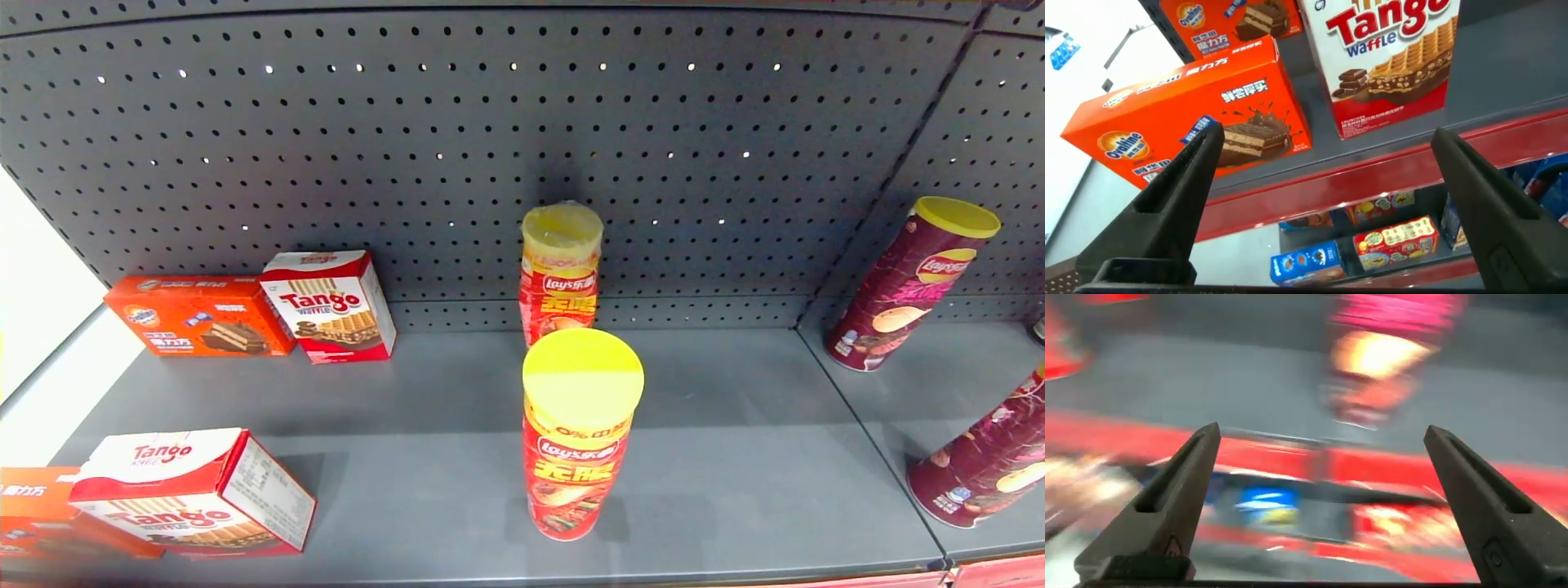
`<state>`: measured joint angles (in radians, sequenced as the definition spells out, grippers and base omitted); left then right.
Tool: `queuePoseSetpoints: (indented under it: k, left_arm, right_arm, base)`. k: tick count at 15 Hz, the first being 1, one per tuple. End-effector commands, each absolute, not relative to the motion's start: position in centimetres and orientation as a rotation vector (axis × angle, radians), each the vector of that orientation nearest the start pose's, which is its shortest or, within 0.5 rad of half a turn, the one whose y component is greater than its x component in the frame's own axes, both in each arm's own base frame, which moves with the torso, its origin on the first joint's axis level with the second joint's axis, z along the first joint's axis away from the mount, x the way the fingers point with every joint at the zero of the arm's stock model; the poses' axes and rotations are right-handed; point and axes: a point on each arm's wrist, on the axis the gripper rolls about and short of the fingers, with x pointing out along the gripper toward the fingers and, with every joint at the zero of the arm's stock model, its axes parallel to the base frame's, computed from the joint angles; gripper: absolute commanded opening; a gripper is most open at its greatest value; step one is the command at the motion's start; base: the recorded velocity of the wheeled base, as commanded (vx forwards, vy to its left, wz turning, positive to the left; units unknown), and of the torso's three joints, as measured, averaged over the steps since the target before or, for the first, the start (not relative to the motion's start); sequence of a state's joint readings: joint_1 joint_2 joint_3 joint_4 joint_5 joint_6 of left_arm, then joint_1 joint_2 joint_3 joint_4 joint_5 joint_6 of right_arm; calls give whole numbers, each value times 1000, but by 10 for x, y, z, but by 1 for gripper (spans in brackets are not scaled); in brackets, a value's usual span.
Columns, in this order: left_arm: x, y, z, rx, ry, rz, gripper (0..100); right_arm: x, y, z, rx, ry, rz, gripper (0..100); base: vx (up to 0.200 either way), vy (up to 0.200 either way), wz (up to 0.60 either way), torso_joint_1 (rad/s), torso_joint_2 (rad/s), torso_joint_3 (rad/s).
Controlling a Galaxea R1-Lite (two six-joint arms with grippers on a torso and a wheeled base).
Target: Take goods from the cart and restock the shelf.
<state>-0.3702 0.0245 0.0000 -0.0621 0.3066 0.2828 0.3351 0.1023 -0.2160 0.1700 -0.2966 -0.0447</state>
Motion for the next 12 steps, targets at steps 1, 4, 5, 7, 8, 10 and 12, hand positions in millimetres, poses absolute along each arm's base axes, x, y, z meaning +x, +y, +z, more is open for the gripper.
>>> queuePoseSetpoints:
  k: [1,4,5,7,8,10,12]
  left_arm:
    - [-17,14,83,272,-29,-60,100]
    - [-15,13,83,268,-10,-61,100]
    - [-15,13,83,268,-10,-61,100]
    - [-15,13,83,267,-8,-61,100]
    - [-15,13,83,267,-7,-63,100]
    - [-15,13,83,267,-7,-63,100]
    - [-15,13,83,259,-8,-64,100]
  right_arm:
    - [-38,-20,108,-39,-4,-92,100]
    - [-30,-21,91,-26,20,-225,100]
    - [-30,-21,89,-33,40,-233,100]
    - [-29,-20,90,-67,141,-249,100]
    - [-27,-19,91,-69,177,-291,100]
    - [-29,-14,91,-40,184,-462,100]
    - [-28,-15,89,26,164,-496,100]
  base:
    - [0,0,0,0,0,0]
    - [0,0,0,0,0,0]
    - [0,0,0,0,0,0]
    - [0,0,0,0,0,0]
    - [0,0,0,0,0,0]
    - [0,0,0,0,0,0]
    - [0,0,0,0,0,0]
